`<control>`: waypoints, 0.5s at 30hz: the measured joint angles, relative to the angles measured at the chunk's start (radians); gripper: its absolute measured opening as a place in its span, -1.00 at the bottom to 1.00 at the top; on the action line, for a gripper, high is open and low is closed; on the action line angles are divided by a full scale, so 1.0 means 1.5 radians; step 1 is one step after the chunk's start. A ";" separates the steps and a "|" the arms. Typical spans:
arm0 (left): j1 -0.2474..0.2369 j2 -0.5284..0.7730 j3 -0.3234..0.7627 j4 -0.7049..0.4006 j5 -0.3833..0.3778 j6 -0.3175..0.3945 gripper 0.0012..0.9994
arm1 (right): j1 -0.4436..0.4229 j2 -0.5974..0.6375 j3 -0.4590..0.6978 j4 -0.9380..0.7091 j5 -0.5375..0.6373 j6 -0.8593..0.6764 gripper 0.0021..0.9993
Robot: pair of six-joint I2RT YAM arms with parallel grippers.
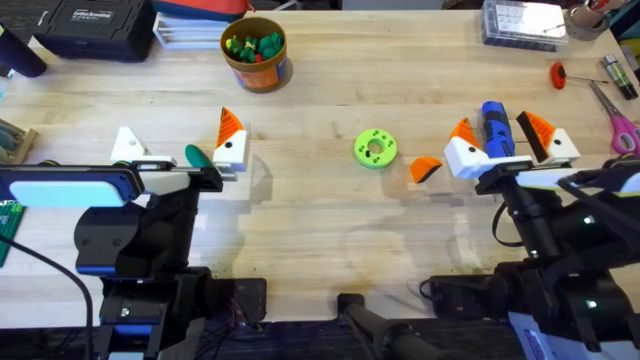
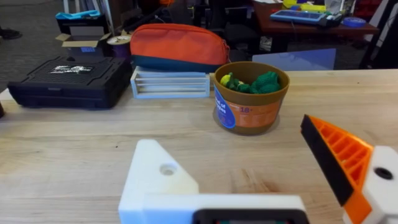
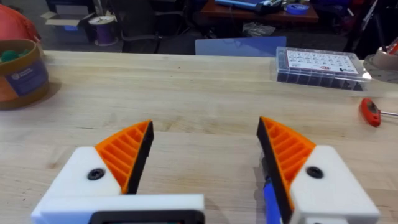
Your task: Pick up the gripper from the table and insert it into the empty holder that is missing its gripper. Then pick up a screw, insert it into the mounting hole, and use the screwdriver to tighten it. Finally, clean up the table by picking up the vegetable and placing it into the bucket.
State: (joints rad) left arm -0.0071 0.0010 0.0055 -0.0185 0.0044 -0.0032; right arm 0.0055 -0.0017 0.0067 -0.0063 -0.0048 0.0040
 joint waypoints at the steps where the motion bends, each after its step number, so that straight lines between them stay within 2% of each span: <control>1: 0.000 0.000 0.000 0.000 0.000 0.000 0.98 | 0.000 0.000 0.000 -0.003 0.000 0.000 0.99; 12: 0.000 0.000 0.000 0.000 -0.002 0.000 0.98 | 0.001 0.000 0.001 -0.004 0.001 0.003 0.99; 15: 0.000 0.000 0.010 -0.024 -0.023 0.000 0.98 | 0.001 0.005 0.020 -0.042 0.000 0.019 0.99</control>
State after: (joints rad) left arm -0.0071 0.0010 0.0212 -0.0541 -0.0294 -0.0029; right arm 0.0063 0.0065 0.0367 -0.0687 -0.0046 0.0327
